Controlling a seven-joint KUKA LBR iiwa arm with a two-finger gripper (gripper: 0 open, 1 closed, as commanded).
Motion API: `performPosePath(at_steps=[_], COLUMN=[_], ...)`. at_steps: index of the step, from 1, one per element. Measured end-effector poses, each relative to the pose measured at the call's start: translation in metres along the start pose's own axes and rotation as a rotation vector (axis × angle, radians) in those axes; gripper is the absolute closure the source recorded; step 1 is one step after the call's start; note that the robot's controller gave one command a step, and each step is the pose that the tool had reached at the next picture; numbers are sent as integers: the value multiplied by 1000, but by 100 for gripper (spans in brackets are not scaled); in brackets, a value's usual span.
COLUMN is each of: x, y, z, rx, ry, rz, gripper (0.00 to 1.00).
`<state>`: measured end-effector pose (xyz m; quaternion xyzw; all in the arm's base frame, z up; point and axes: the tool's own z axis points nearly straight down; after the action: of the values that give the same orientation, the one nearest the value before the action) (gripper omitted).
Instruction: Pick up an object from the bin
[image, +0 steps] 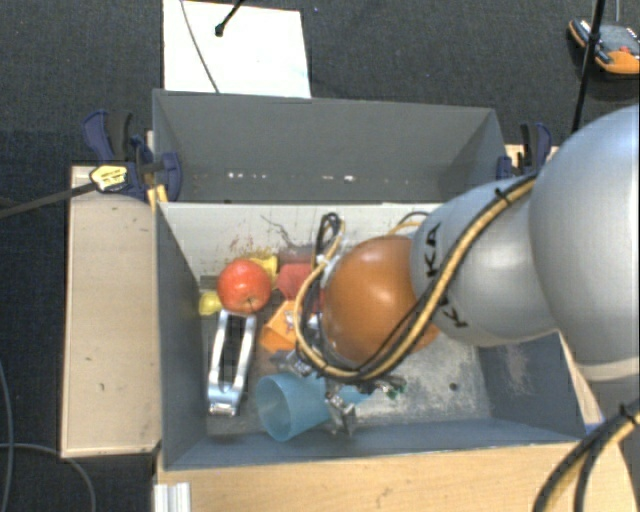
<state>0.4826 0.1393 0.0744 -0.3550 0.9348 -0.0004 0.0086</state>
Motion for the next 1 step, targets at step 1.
performPosePath(at_steps=[1], x=[1], y=[1], z=[-5], rx=[-4], ry=[8], rz=[7], gripper=[100])
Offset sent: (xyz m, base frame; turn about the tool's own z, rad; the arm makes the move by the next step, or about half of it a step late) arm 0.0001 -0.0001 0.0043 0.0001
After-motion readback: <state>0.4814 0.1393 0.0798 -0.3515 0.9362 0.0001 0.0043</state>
